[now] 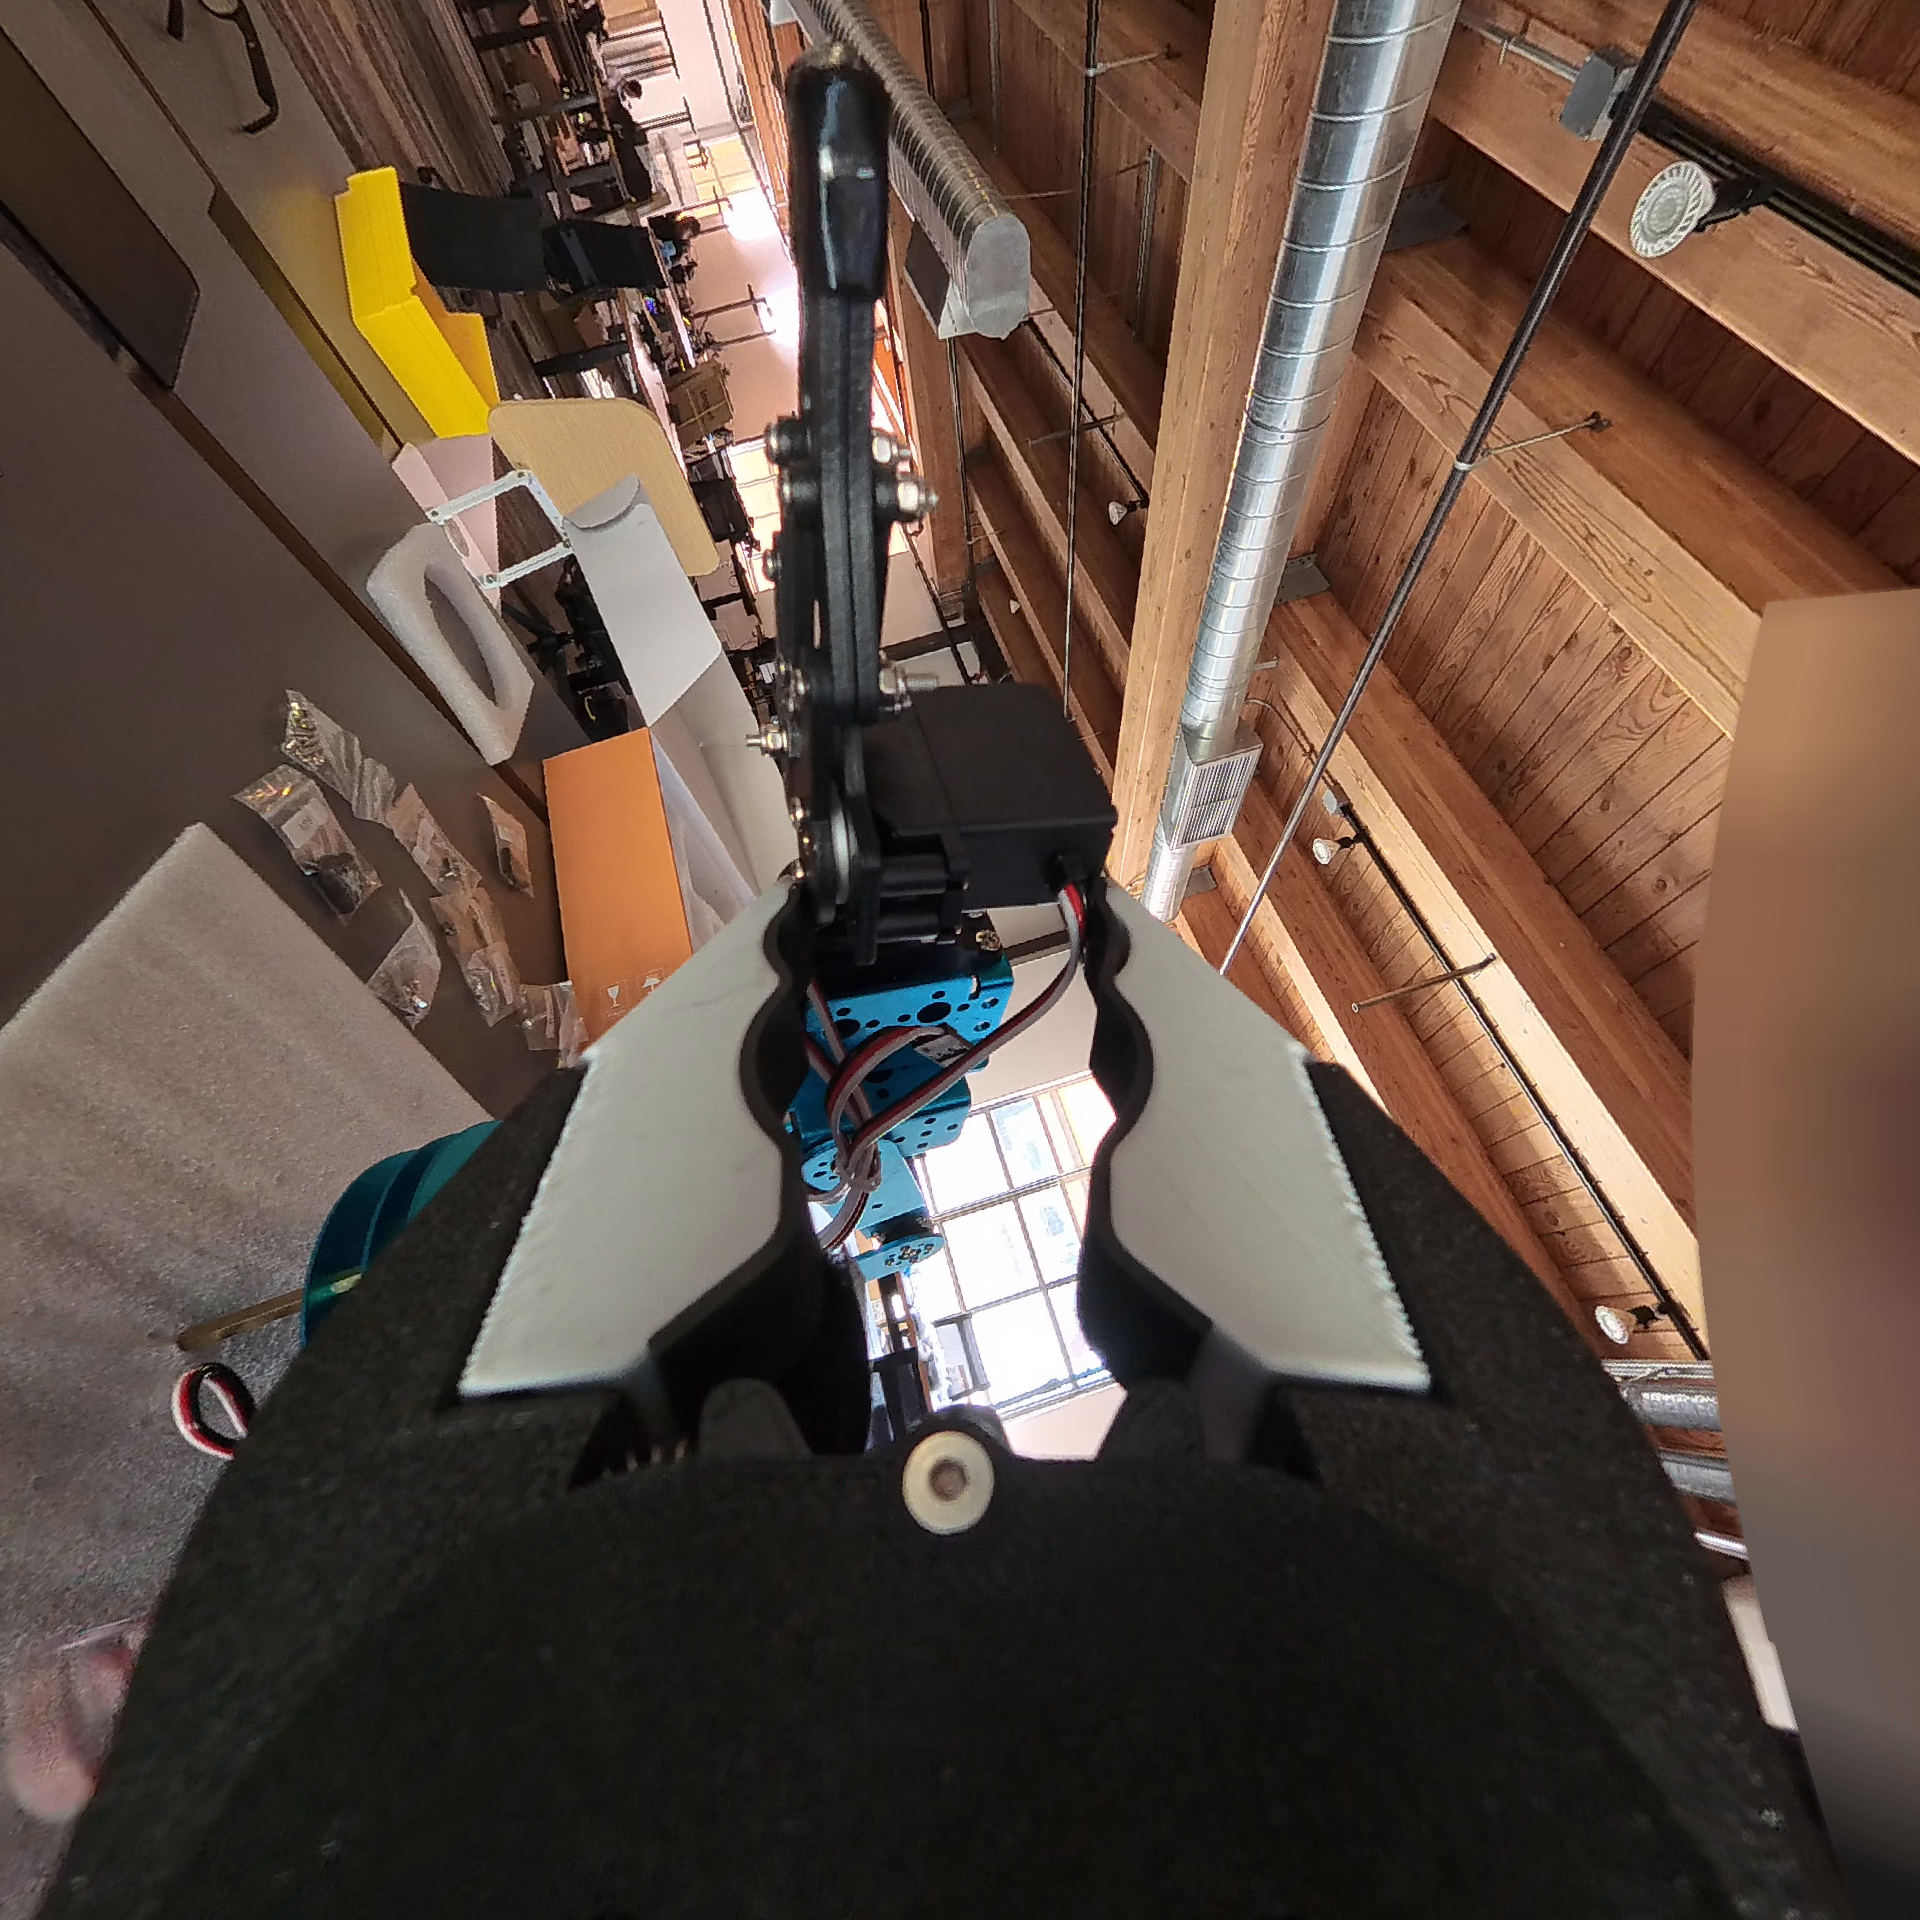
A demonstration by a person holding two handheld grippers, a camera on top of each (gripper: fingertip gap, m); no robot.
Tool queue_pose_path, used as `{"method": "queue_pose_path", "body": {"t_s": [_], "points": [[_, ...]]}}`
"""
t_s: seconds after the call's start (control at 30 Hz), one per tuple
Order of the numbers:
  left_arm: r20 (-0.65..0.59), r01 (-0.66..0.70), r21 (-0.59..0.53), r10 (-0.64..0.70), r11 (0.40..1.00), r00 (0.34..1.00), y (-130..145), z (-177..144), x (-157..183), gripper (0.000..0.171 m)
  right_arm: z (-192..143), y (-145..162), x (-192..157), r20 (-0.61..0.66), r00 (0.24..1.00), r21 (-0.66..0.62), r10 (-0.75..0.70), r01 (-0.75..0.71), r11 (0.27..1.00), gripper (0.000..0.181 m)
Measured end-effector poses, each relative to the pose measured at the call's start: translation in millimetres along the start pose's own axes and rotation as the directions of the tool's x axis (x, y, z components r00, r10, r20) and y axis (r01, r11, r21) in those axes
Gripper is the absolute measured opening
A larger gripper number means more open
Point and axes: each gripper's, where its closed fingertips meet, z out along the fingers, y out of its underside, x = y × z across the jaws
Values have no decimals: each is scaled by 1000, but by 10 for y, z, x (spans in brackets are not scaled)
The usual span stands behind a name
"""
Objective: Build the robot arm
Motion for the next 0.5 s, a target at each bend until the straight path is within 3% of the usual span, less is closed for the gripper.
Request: {"method": "queue_pose_path", "body": {"t_s": [0.17,0.23,0.5], "points": [[-3,-1,2,1,1000,1000,4,13,3,52,-455,545,400,-200,978,-81,60,-78,994,2],[-5,4,6,-4,1000,1000,3,17,0,52,-523,710,449,-212,975,-103,70,-93,990,2],[-8,6,5,-6,1000,1000,4,3,2,52,-825,673,477,-129,984,-9,119,-121,993,11]]}}
